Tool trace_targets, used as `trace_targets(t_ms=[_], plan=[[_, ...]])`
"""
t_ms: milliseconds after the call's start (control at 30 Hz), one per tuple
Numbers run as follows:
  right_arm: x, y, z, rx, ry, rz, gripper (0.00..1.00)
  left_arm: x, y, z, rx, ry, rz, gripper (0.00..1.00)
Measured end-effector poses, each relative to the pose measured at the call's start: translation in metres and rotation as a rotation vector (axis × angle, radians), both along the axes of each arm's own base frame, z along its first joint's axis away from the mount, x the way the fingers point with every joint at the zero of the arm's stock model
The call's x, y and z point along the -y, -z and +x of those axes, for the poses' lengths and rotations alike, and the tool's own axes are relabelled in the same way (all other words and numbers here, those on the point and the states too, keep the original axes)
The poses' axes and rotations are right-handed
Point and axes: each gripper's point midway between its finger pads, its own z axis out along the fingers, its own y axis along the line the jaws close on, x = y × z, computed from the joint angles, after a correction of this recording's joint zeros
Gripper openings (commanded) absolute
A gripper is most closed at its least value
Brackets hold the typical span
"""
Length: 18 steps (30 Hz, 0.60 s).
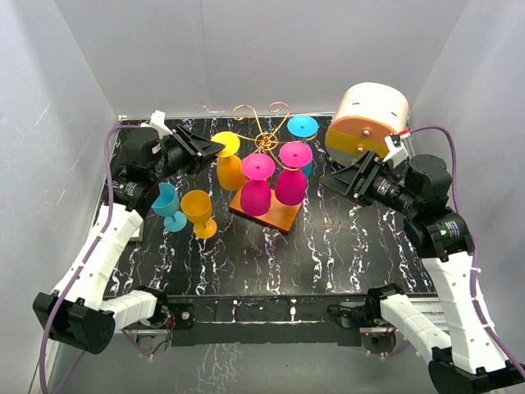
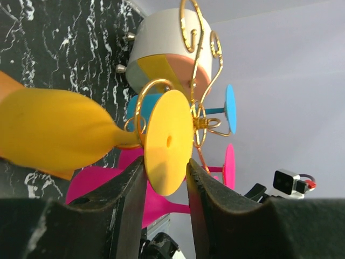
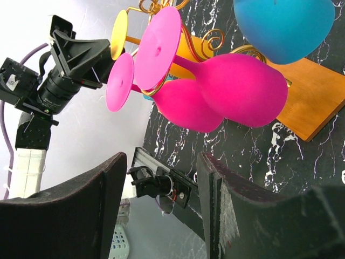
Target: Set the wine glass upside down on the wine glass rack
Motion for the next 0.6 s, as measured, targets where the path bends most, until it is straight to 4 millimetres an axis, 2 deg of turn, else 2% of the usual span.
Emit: trace_targets(t_ms=[233, 467, 600], plan=[[-0.001, 0.008, 0.003, -0.010, 0.000, -0.002, 0.52, -0.005, 0.019, -0.007, -0.069, 0.000, 0.061, 0.35], [-0.001, 0.014, 0.004, -0.023, 0.000, -0.003, 0.52, -0.014, 0.022, -0.013, -0.080, -0.005, 0.139, 0.55], [-0.002, 0.011, 0.004, -0.010, -0.005, 0.003, 0.52, -0.020, 0.019, -0.019, -0.069, 0.001, 0.198, 0.59]])
